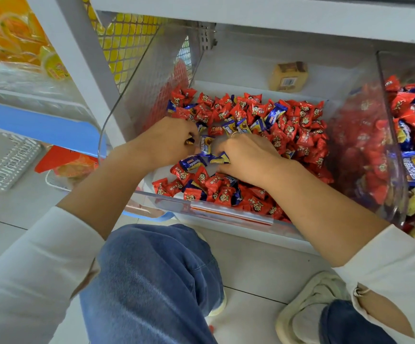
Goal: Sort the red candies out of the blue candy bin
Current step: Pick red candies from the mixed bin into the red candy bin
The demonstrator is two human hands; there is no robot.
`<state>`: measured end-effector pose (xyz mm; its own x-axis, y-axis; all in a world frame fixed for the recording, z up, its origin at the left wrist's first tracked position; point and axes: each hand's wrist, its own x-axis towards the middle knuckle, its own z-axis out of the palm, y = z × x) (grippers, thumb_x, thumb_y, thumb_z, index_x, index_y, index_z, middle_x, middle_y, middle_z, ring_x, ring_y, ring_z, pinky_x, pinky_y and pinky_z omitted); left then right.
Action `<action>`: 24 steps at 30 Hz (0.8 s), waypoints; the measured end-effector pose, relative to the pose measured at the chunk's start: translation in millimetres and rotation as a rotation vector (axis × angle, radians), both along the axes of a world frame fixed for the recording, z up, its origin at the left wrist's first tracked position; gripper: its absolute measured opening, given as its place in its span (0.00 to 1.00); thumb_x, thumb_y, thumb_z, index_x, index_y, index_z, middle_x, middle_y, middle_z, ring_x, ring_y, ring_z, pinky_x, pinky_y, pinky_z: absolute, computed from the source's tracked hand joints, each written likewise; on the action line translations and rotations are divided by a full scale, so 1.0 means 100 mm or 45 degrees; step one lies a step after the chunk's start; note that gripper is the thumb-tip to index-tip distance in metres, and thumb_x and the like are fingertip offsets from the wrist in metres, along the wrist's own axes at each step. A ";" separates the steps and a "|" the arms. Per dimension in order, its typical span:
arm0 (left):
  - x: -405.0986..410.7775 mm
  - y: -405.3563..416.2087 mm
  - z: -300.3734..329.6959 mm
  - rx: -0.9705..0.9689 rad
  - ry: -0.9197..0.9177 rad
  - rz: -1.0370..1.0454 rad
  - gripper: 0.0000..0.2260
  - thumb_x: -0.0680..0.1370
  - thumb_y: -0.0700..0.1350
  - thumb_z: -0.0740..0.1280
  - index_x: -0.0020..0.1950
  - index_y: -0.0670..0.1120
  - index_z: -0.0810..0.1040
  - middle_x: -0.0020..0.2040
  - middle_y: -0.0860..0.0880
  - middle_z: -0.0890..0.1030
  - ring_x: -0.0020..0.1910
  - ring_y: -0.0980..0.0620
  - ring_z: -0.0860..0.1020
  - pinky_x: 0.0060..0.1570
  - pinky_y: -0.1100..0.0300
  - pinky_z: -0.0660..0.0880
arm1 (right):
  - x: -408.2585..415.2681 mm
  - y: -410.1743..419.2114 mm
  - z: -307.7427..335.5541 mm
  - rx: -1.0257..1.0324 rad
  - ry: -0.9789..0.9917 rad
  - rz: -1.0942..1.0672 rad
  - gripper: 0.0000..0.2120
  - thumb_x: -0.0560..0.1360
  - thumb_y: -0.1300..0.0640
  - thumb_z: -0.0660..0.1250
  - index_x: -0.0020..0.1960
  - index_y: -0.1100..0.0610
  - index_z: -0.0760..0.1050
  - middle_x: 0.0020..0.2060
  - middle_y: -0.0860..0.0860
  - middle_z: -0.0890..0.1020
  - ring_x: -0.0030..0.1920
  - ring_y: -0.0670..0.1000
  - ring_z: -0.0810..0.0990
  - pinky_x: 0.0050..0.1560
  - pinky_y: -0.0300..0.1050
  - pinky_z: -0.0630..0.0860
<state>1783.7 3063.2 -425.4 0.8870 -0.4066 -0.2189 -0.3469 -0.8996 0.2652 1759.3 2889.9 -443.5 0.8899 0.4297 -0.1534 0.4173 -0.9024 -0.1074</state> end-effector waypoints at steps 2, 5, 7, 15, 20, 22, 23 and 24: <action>-0.01 0.01 0.04 0.000 0.016 -0.015 0.17 0.77 0.46 0.67 0.64 0.42 0.76 0.59 0.44 0.79 0.56 0.46 0.76 0.51 0.60 0.68 | 0.00 0.02 -0.02 0.010 -0.031 0.002 0.15 0.76 0.48 0.66 0.60 0.53 0.75 0.53 0.54 0.77 0.49 0.57 0.77 0.38 0.44 0.68; -0.03 -0.02 0.02 0.116 0.080 -0.064 0.22 0.74 0.53 0.70 0.63 0.41 0.76 0.57 0.44 0.79 0.53 0.48 0.76 0.47 0.60 0.68 | 0.01 0.01 -0.05 0.067 -0.045 -0.031 0.11 0.76 0.55 0.64 0.56 0.56 0.77 0.51 0.55 0.74 0.39 0.54 0.72 0.30 0.42 0.63; -0.05 -0.06 -0.02 0.195 0.101 -0.100 0.20 0.73 0.53 0.71 0.57 0.40 0.78 0.50 0.44 0.79 0.46 0.47 0.75 0.43 0.58 0.70 | 0.01 0.00 -0.03 0.145 -0.038 -0.077 0.11 0.75 0.55 0.64 0.55 0.58 0.77 0.49 0.55 0.73 0.38 0.55 0.73 0.32 0.43 0.66; -0.01 -0.09 0.01 0.030 -0.074 0.064 0.14 0.75 0.47 0.67 0.53 0.38 0.72 0.39 0.44 0.73 0.39 0.46 0.72 0.36 0.57 0.67 | 0.08 -0.14 0.09 0.485 -0.063 -0.421 0.13 0.74 0.53 0.66 0.54 0.59 0.72 0.37 0.53 0.75 0.40 0.56 0.72 0.37 0.44 0.64; 0.16 -0.23 -0.02 0.168 -0.168 0.256 0.16 0.76 0.56 0.62 0.45 0.42 0.74 0.37 0.48 0.71 0.43 0.44 0.74 0.39 0.56 0.66 | 0.12 -0.31 0.11 0.472 -0.097 -0.691 0.19 0.73 0.52 0.68 0.61 0.58 0.69 0.40 0.53 0.75 0.46 0.58 0.78 0.39 0.45 0.67; 0.23 -0.28 -0.02 0.192 -0.197 0.295 0.20 0.75 0.60 0.64 0.42 0.42 0.72 0.38 0.47 0.71 0.42 0.45 0.73 0.39 0.55 0.68 | 0.14 -0.36 0.10 0.436 -0.105 -0.751 0.18 0.73 0.52 0.68 0.60 0.57 0.70 0.46 0.54 0.78 0.50 0.58 0.77 0.40 0.44 0.66; 0.26 -0.30 -0.03 0.166 -0.183 0.301 0.21 0.73 0.61 0.66 0.43 0.42 0.73 0.40 0.46 0.73 0.42 0.45 0.73 0.39 0.54 0.69 | 0.15 -0.37 0.10 0.429 -0.110 -0.758 0.17 0.73 0.53 0.68 0.59 0.57 0.71 0.48 0.55 0.79 0.50 0.58 0.77 0.40 0.44 0.65; 0.28 -0.31 -0.03 0.127 -0.156 0.289 0.21 0.73 0.60 0.67 0.46 0.41 0.74 0.43 0.44 0.75 0.44 0.44 0.74 0.40 0.54 0.69 | 0.16 -0.37 0.08 0.431 -0.118 -0.760 0.15 0.73 0.53 0.68 0.58 0.57 0.72 0.50 0.54 0.79 0.50 0.57 0.77 0.40 0.44 0.65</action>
<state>1811.4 3032.5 -428.7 0.9752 -0.1764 -0.1336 -0.1577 -0.9776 0.1398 1775.5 2852.9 -435.0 0.9918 -0.1271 -0.0088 -0.1195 -0.9035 -0.4116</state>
